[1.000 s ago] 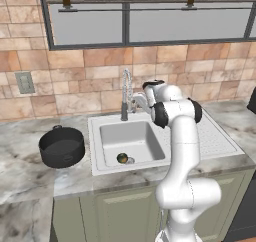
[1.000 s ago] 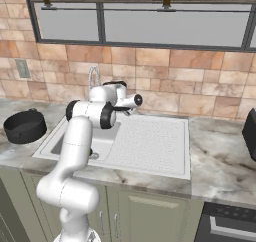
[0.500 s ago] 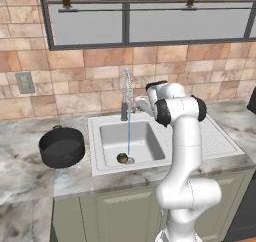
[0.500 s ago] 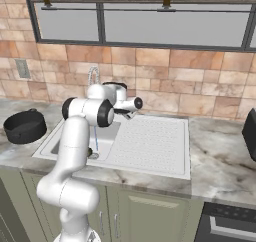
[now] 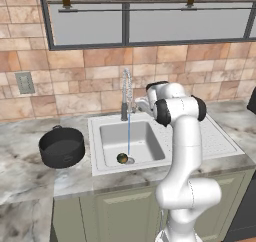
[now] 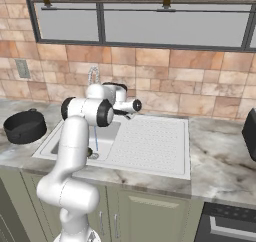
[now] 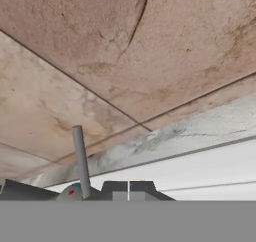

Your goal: Dump the squash from the pot into the sink. Then turn on the water and wash the squash. Then turn off the water and put the squash back in the pot.

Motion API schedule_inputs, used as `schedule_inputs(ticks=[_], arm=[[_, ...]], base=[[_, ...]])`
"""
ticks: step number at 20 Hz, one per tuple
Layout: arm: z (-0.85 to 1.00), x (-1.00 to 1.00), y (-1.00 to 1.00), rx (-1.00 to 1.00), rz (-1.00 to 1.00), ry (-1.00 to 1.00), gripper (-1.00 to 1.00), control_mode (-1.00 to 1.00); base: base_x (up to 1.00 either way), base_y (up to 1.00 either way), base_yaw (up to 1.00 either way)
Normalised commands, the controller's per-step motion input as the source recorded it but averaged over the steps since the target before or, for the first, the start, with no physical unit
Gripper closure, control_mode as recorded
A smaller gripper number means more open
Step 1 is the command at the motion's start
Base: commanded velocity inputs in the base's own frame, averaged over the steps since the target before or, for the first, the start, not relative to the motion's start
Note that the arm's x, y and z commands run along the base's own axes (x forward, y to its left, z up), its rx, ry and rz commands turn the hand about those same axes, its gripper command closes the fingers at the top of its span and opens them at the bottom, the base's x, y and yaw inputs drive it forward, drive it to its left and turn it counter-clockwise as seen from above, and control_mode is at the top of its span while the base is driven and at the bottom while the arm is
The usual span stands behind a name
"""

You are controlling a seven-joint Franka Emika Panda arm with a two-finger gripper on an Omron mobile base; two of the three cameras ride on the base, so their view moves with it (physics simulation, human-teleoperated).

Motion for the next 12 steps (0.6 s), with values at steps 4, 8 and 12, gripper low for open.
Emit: schedule_inputs(ticks=[4,8,12], arm=[[-0.09,-0.21,-0.25,0.03,0.00,-0.06,1.00,-1.00],[0.00,-0.20,-0.29,0.02,0.00,-0.01,1.00,-1.00],[0.00,-0.03,-0.19,0.01,0.00,0.00,1.00,-1.00]], base=[[0.00,0.00,0.00],[0.00,0.00,0.00],[0.00,0.00,0.00]])
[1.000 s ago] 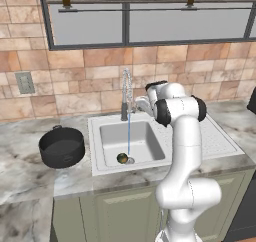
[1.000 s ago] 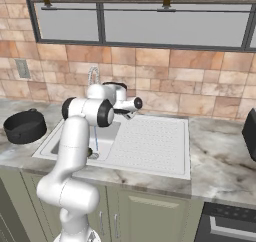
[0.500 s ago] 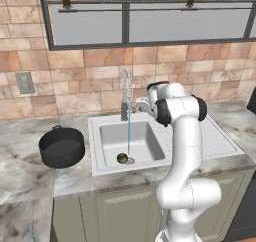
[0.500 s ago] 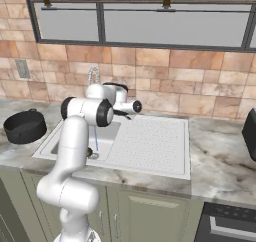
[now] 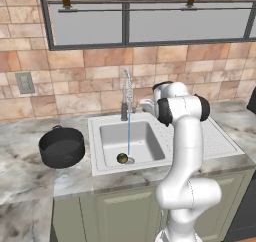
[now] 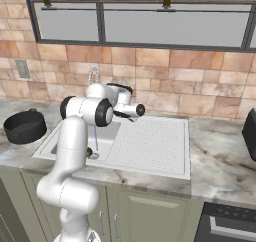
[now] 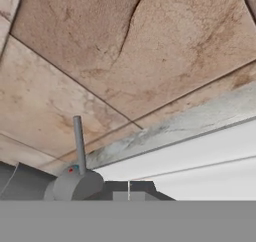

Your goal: Dump the squash from the pot into the sink. Then turn on the water and wash the squash. Then turn off the water and put the squash back in the pot.

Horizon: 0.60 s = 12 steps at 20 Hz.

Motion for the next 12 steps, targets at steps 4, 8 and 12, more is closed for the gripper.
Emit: schedule_inputs(ticks=[4,8,12], arm=[[0.00,0.00,-0.06,0.04,0.00,0.00,1.00,-1.00],[0.00,0.00,0.00,0.07,0.00,0.00,1.00,-1.00],[0.00,0.00,0.00,0.10,0.00,0.00,1.00,-1.00]], base=[[0.00,0.00,0.00],[0.00,0.00,0.00],[0.00,0.00,0.00]])
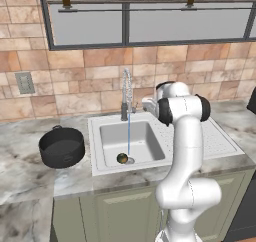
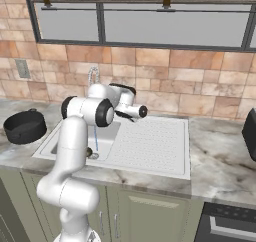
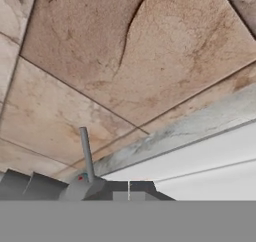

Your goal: Dump the squash from the pot into the sink. Then turn on the water and wash the squash. Then turn off the water and put the squash back in the pot.

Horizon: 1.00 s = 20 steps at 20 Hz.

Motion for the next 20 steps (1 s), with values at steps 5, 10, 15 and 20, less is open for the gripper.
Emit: schedule_inputs(ticks=[5,10,15,20], arm=[[0.00,0.00,0.05,0.09,0.00,0.00,1.00,-1.00],[0.03,0.00,0.22,0.03,0.00,0.00,1.00,-1.00],[0.08,0.02,0.35,0.00,0.00,0.01,1.00,-1.00],[0.01,0.10,0.17,0.01,0.00,0.01,1.00,-1.00]], base=[[0.00,0.00,0.00],[0.00,0.00,0.00],[0.00,0.00,0.00],[0.00,0.00,0.00]])
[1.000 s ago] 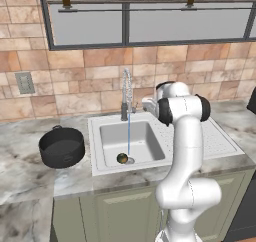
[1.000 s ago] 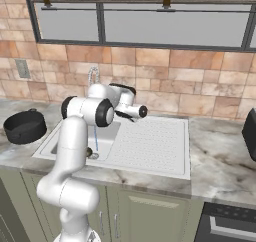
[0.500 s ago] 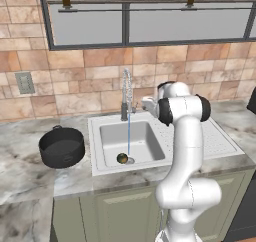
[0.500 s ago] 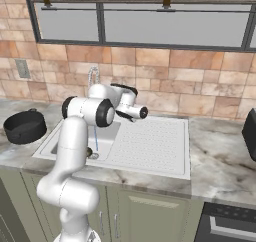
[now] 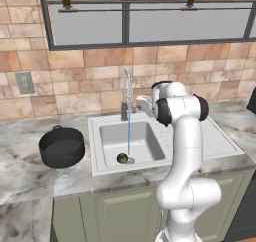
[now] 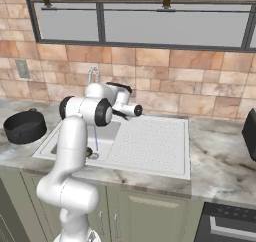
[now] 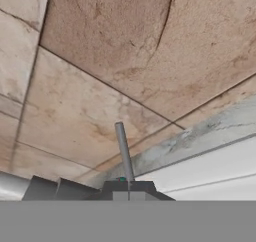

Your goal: Dump the squash from the pot into the sink. Then turn on the water and wash the squash. Then turn off the water and put the squash back in the pot.

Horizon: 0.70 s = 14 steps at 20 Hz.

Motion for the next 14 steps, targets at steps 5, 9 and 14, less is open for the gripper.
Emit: schedule_inputs(ticks=[5,9,14], arm=[[0.05,0.23,0.11,0.03,0.00,0.00,1.00,-1.00],[0.11,0.24,0.11,0.02,0.00,0.00,1.00,-1.00],[0.02,0.46,0.00,0.06,0.00,0.00,1.00,-1.00]], base=[[0.00,0.00,0.00],[0.00,0.00,0.00],[0.00,0.00,0.00]])
